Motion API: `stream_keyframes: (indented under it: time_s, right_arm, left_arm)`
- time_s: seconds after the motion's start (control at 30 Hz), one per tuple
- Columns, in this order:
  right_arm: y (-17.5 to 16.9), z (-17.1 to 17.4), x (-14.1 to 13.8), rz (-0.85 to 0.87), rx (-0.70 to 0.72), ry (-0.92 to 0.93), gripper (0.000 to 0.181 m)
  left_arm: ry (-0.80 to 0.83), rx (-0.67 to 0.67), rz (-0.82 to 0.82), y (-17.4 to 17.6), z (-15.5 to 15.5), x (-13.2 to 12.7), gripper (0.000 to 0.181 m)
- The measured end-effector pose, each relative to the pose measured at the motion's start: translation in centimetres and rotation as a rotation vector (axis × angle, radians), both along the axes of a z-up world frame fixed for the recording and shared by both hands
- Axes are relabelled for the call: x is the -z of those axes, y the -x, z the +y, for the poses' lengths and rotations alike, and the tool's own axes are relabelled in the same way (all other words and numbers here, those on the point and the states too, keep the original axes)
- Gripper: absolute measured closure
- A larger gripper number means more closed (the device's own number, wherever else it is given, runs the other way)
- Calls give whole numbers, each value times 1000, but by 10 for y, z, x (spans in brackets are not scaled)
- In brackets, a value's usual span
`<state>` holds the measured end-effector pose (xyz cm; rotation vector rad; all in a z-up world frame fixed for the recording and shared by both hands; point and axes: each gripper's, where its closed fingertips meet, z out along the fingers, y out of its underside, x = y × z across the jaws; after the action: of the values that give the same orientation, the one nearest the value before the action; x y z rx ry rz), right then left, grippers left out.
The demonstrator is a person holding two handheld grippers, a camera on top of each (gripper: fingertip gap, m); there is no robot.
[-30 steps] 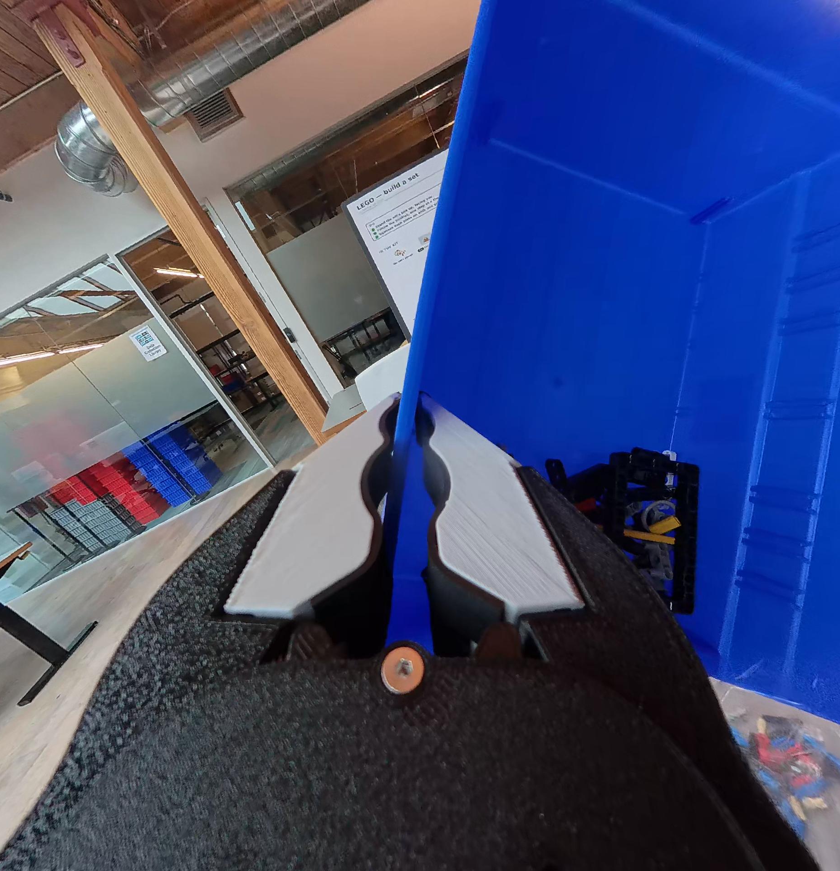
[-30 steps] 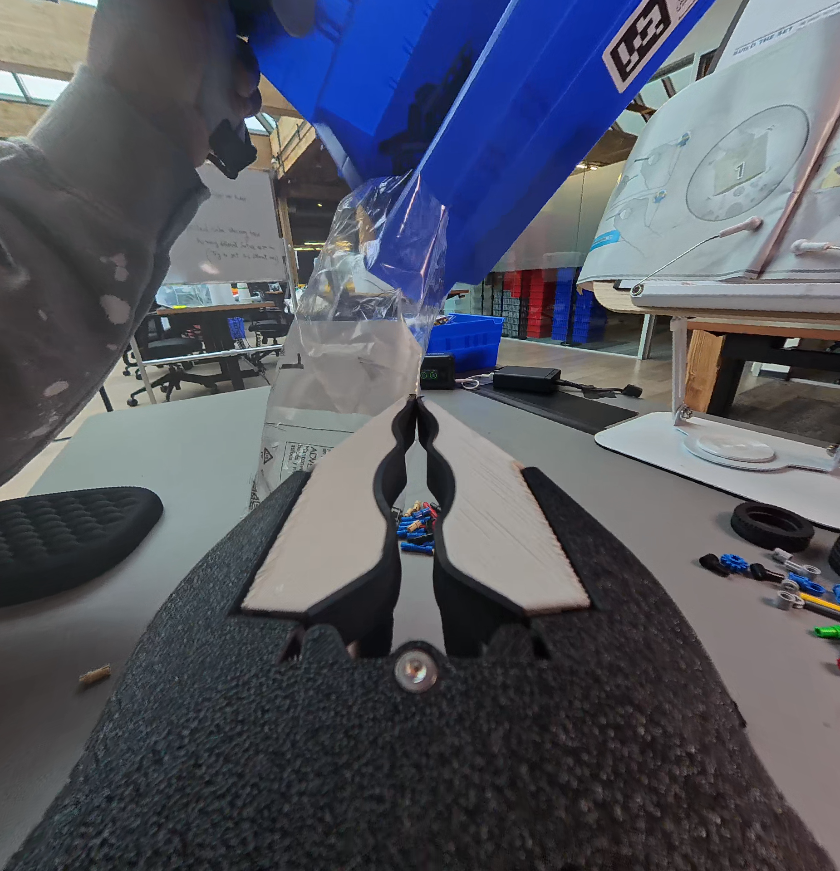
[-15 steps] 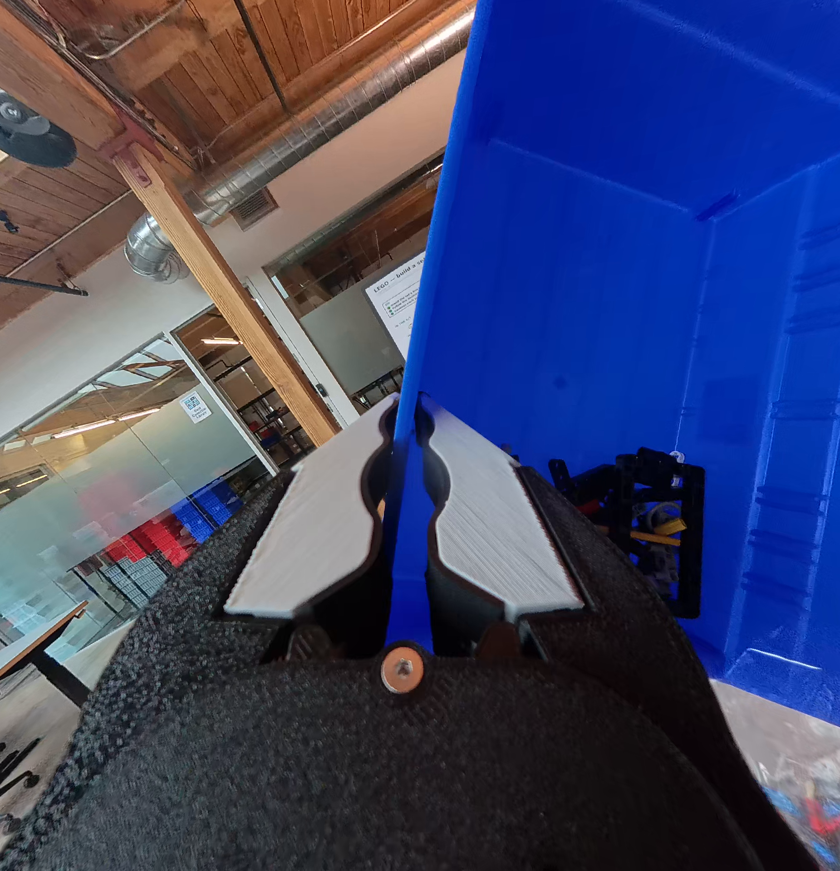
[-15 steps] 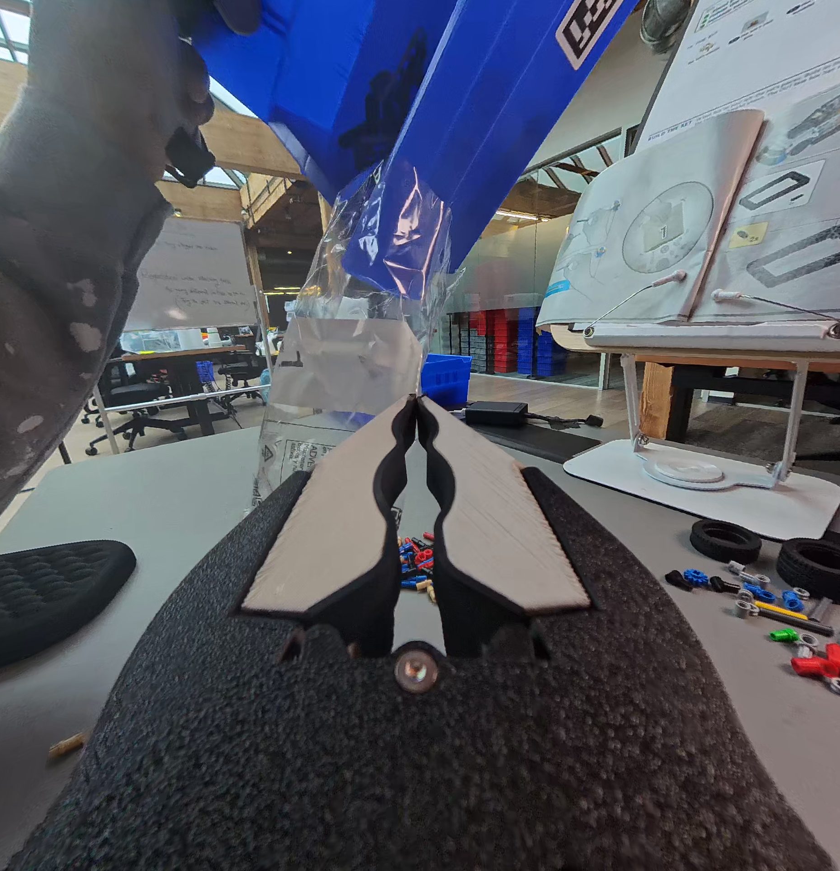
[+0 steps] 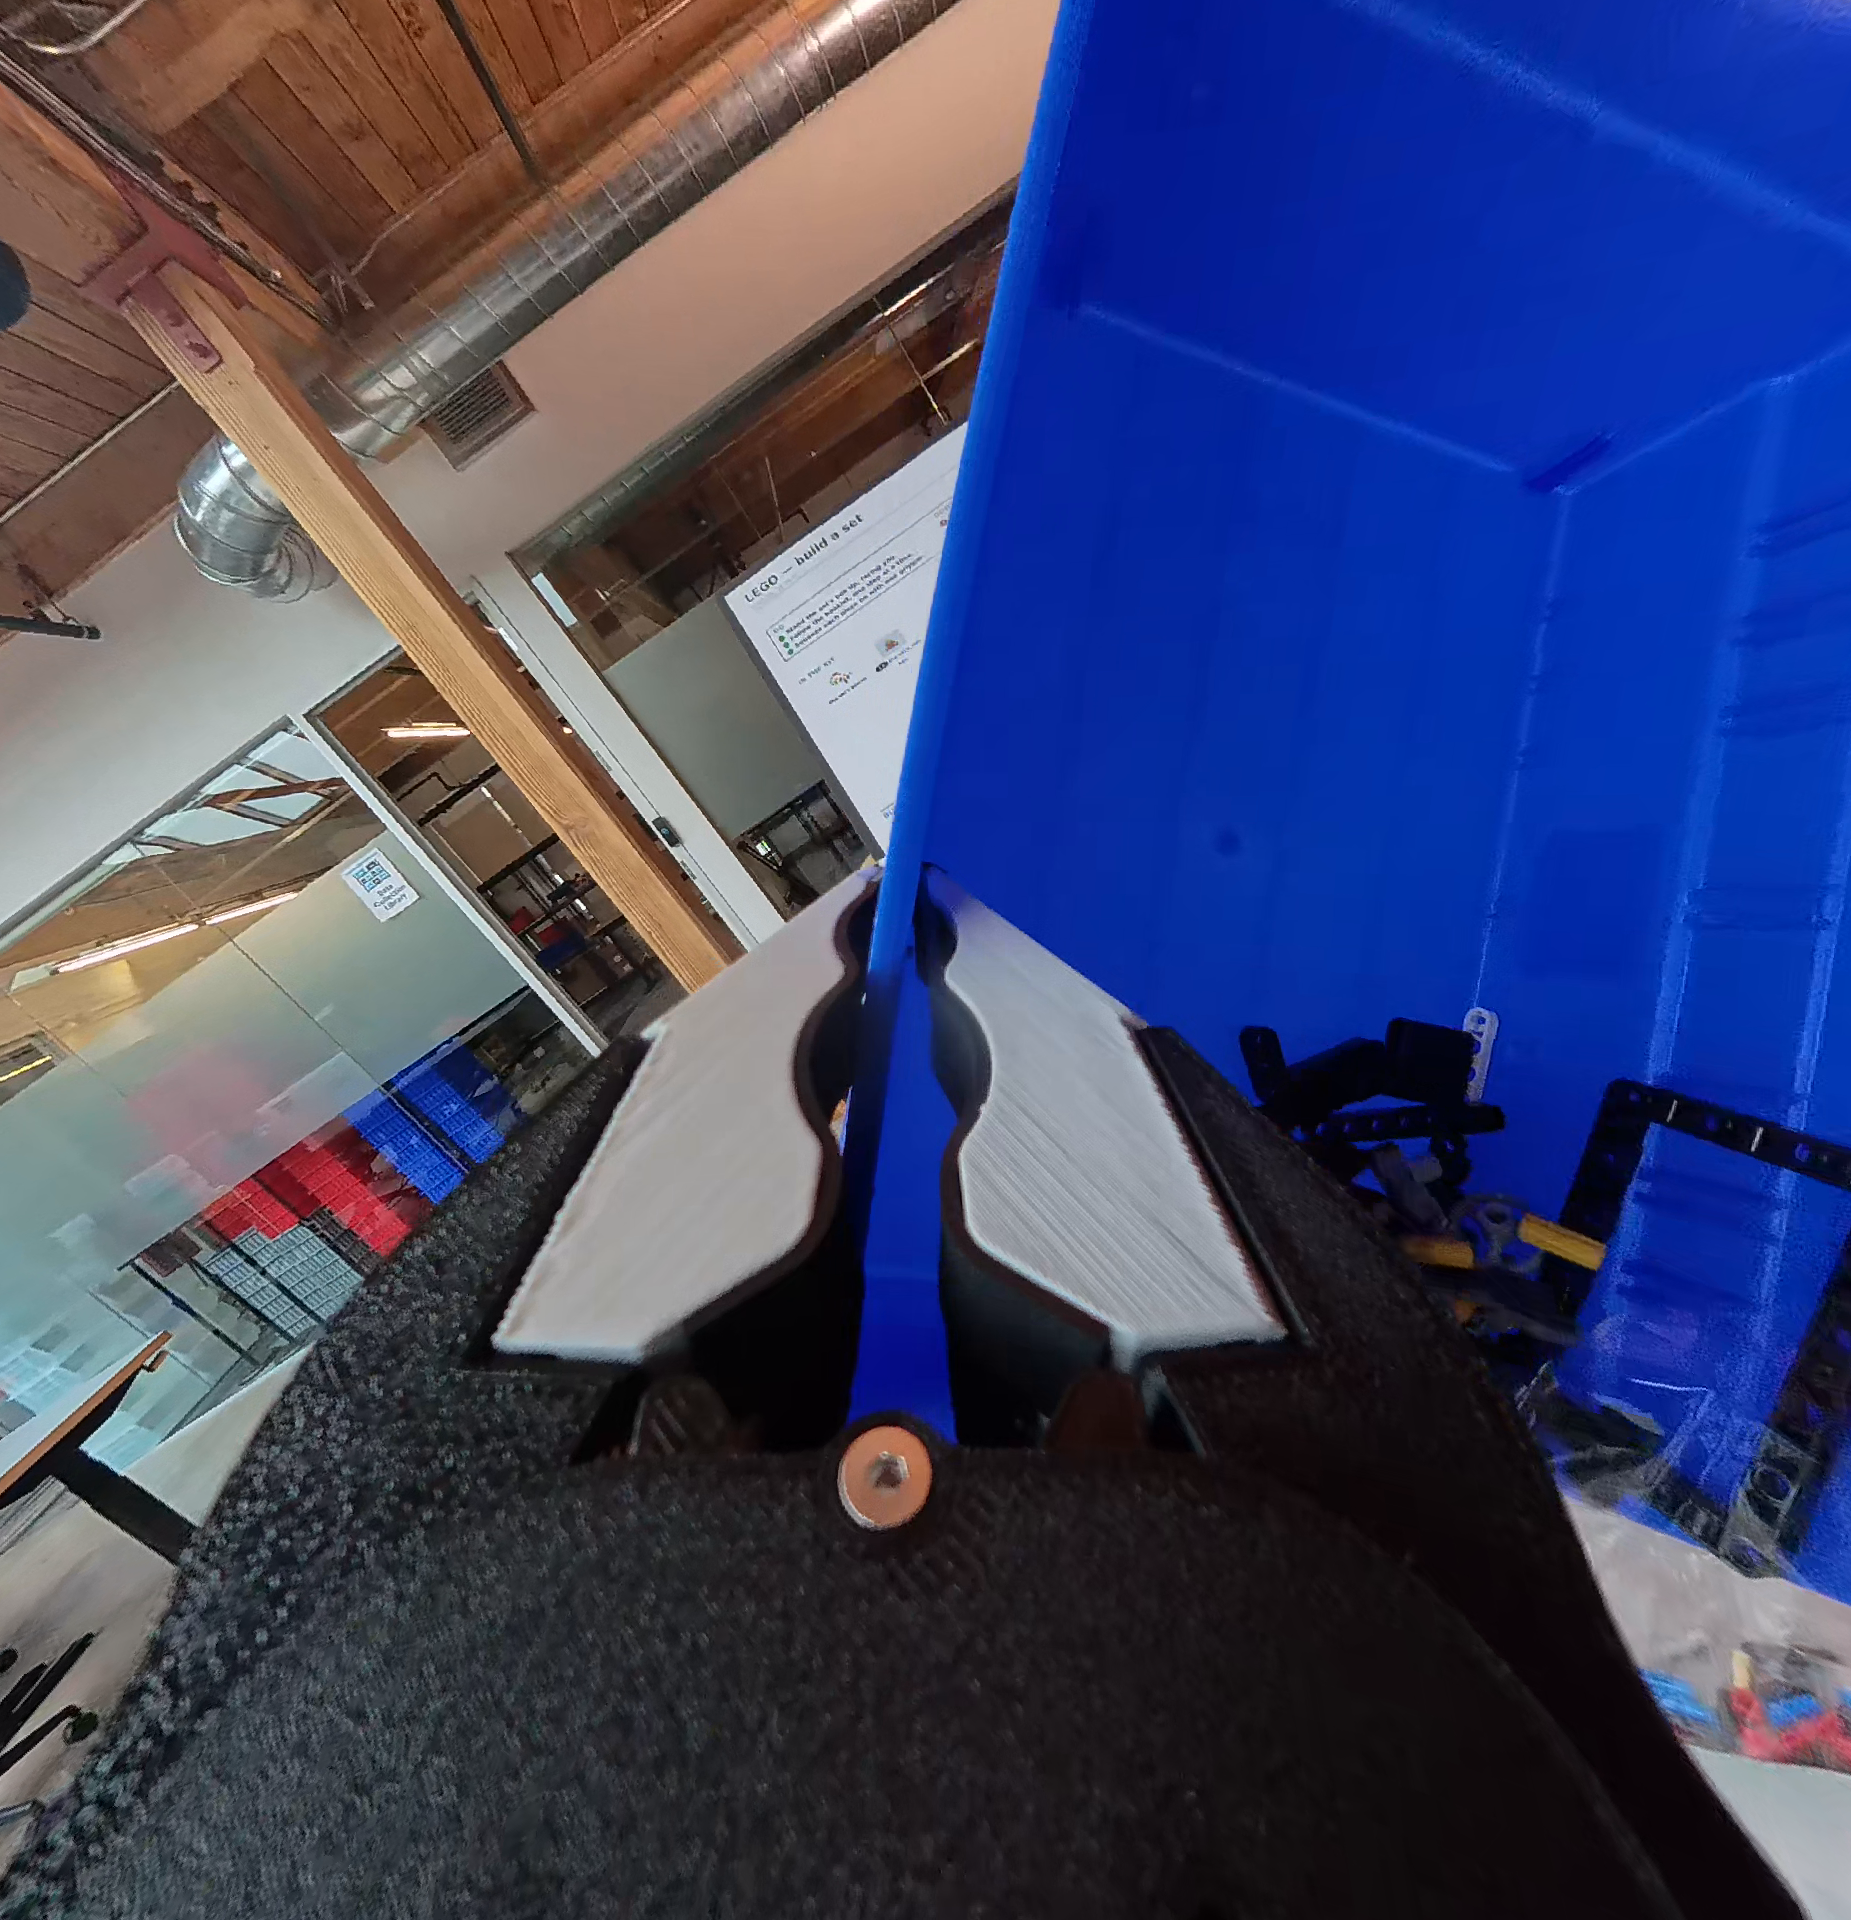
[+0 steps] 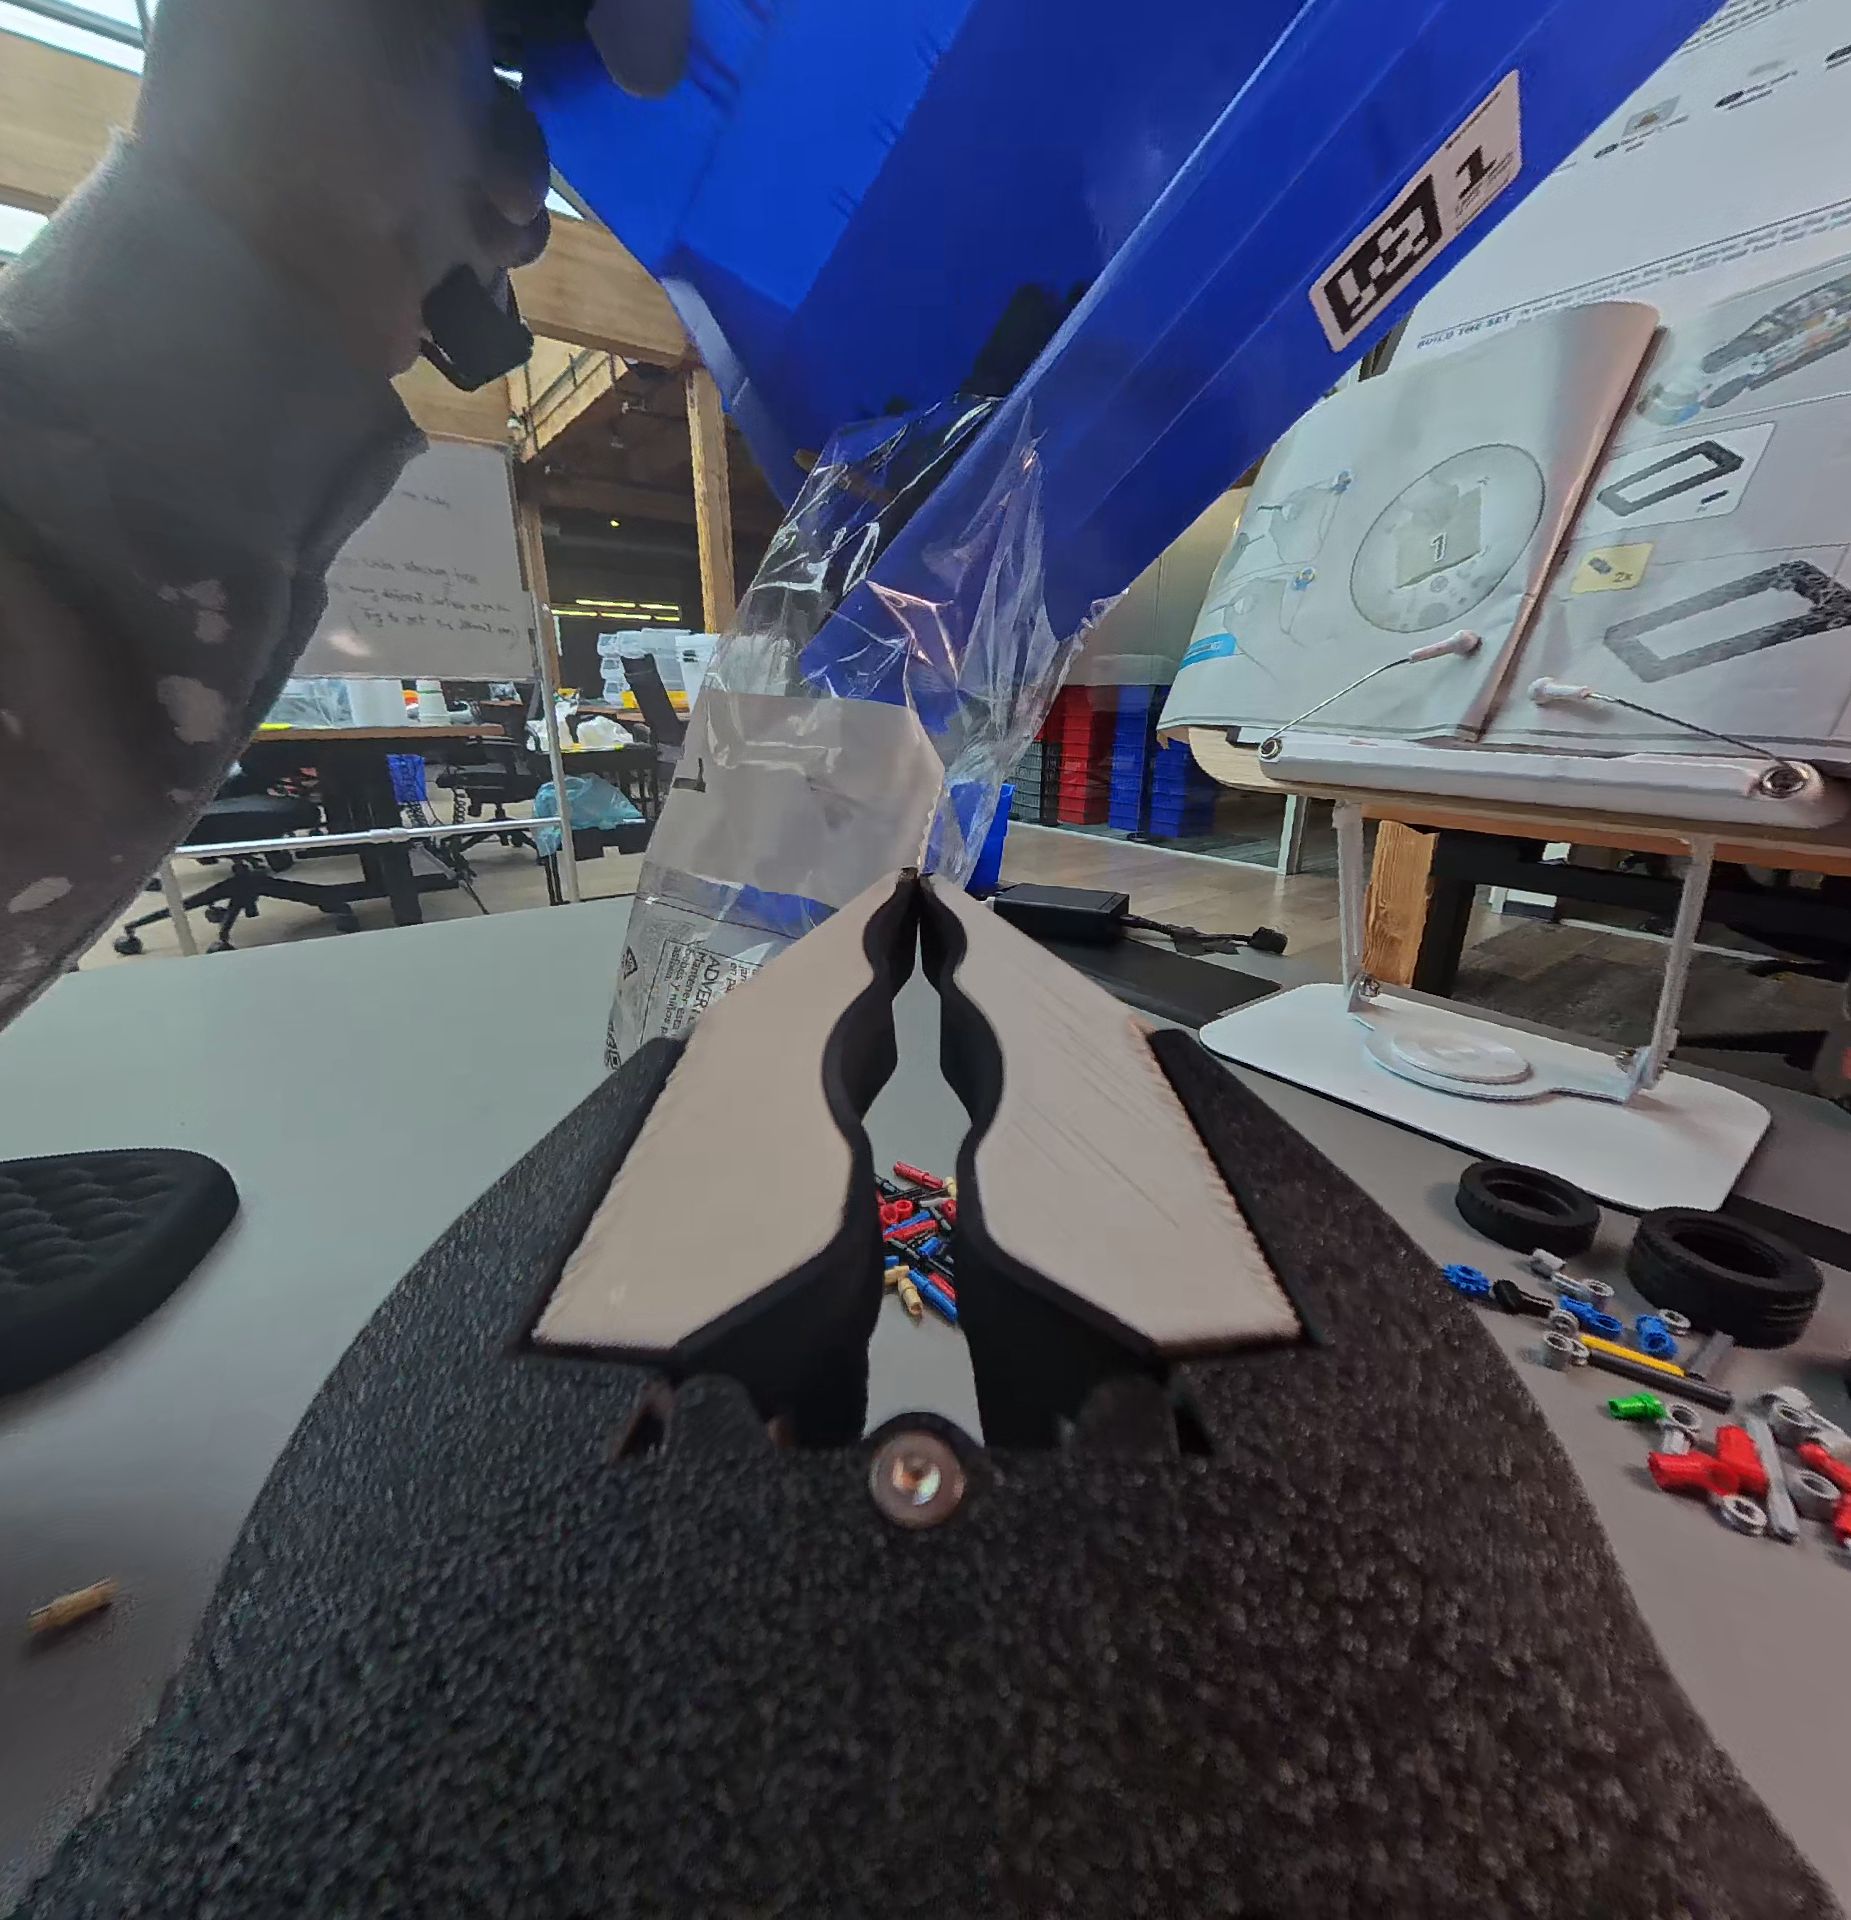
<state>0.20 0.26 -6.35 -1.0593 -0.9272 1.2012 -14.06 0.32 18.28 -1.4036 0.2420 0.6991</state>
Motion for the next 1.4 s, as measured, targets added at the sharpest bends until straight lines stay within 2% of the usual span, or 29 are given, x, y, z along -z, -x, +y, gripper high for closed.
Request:
stream_keyframes:
  time_s: [0.17,0.37,0.73,1.17,1.4]
  right_arm:
    - [3,-3,3,-25,2,-39,181]
    - [1,-6,0,-33,19,-120,181]
    - [-5,0,-3,-11,45,-102,181]
    - [-2,-11,3,-38,24,-159,181]
    - [-5,-2,5,-46,37,-154,181]
  left_arm:
    - [17,3,9,-1,5,3,177]
    - [19,22,48,-9,8,-8,177]
    - [-13,44,37,-11,-4,-19,177]
    - [73,82,58,-18,28,-18,177]
    - [57,116,43,-24,26,-21,177]
